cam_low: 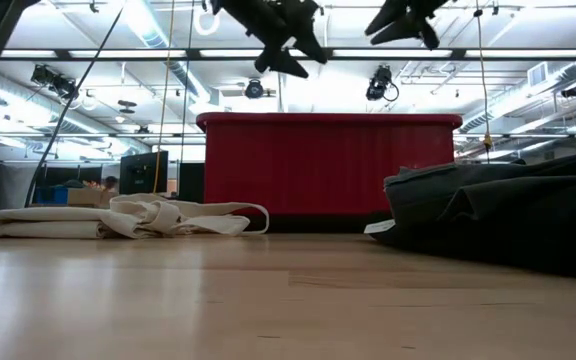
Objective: Fold Laundry from Bin
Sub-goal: Fold the gray shirt
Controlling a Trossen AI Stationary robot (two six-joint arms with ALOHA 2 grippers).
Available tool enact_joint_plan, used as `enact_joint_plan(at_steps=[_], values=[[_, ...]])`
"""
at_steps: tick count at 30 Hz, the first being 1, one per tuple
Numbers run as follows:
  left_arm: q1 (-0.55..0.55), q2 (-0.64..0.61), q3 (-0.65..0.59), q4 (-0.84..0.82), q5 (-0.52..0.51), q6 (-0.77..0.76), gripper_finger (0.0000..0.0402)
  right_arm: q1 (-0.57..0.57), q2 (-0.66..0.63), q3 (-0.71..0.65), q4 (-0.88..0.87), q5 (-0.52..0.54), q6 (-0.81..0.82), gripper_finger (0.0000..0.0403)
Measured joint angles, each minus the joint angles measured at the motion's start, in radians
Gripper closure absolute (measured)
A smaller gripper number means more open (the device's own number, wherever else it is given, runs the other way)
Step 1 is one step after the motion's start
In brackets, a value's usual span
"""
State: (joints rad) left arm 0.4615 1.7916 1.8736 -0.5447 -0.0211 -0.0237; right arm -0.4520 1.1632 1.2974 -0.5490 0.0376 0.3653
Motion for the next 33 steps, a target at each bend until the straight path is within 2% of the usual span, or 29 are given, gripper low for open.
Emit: enact_joint_plan(at_steps=[8,15,20,31,33], values=[[0.138,-0.011,0.002,0.104,0.196,0.011,0.0072,-0.136,0.215,0.275,-0.014,0.044,-0.125,0.0357],[0.25,-0.011,0.001,0.05,0.306,-0.024,0.0072,-0.265,0.427,0.555,-0.012,-0.07,-0.219,0.037],[0.296,-0.011,0.001,0.004,0.305,-0.014,0.0072,-0.376,0.592,0.722,-0.049,-0.253,-0.202,0.0368],[0.35,-0.01,0.001,-0.004,0.292,0.0,0.0072,-0.525,0.87,1.055,-0.106,-0.398,-0.18,0.0366],[0.352,-0.007,0.001,0.007,0.26,0.016,0.0072,-0.538,0.882,1.044,-0.076,-0.441,-0.16,0.0366]])
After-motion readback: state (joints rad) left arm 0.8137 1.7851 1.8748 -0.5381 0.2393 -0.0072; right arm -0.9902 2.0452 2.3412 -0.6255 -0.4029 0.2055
